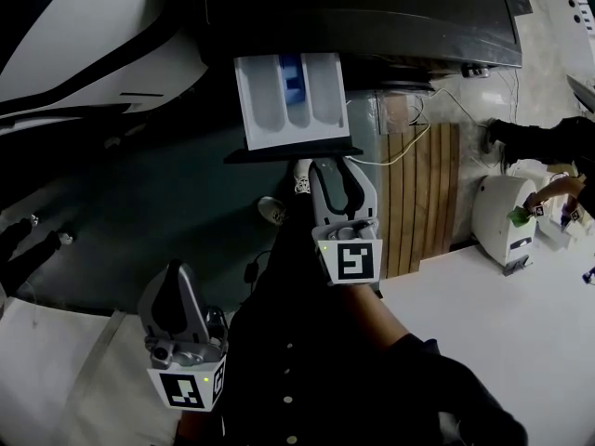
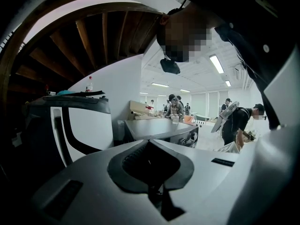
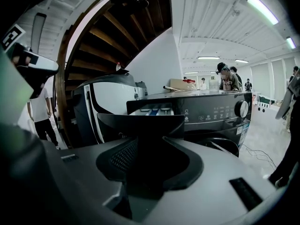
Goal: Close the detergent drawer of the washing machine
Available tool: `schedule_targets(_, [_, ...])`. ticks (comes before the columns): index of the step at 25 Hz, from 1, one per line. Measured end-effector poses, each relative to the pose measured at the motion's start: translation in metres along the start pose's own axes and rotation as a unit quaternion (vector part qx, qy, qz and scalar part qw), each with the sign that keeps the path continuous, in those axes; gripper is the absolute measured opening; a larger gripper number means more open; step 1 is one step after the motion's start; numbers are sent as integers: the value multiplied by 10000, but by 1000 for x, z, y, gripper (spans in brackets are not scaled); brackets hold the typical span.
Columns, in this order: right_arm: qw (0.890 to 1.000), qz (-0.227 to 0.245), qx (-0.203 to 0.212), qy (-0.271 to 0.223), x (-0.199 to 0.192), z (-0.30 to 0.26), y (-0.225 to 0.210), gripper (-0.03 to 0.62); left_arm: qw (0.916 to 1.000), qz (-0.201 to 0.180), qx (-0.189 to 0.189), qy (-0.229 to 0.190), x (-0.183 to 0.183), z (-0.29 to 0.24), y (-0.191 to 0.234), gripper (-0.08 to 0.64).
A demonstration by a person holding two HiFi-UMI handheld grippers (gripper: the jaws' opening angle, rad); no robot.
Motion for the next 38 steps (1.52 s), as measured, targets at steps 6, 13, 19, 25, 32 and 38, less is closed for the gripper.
schedule_targets(6, [9998,76,76,136,3,-10,-3,170,10000,3,61,-11,2,-2,1,8])
schedule_targets(13, [9998,126,114,127,16,-35,-6,186,9999,42,160,11,3,-4,0,8])
schedule_targets(19, [9993,240,130,241,19,-49,-9,186,9997,23,238,-49,6,-7,3,8])
schedule_targets(25, [9992,310,115,220,26,-64,-12,179,9997,29,239,-53,7,-12,3,8])
schedule_targets(32, [9992,342,73,188,32,-82,-18,169,9996,63,263,-19,6,-18,4,8])
schedule_targets(38, [9991,359,55,195,38,-94,-20,166,9995,98,295,6,7,-21,7,8])
Point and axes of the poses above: the fingertips, and each gripper's own axes: z backward along the fingers, y to its left, x out of its top, the point moved 5 cm from there along z, backward along the fingers, and after that the axes turned 1 degree about -z, right-handed, at the moved point
